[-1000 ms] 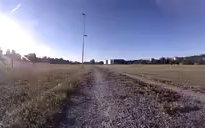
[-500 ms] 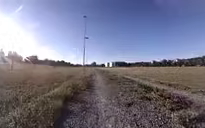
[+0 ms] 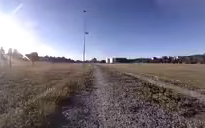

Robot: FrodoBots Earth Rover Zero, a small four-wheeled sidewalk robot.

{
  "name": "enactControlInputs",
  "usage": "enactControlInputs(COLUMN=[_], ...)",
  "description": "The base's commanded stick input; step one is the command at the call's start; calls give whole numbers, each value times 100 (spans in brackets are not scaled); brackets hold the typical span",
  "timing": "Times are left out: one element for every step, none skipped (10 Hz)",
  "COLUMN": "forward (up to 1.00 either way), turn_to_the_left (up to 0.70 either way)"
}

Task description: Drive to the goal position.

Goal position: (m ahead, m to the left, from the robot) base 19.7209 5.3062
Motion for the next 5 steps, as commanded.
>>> enactControlInputs(forward=[50, 50, 50, 50, 50], turn_to_the_left=[0, 0, 0, 0, 0])
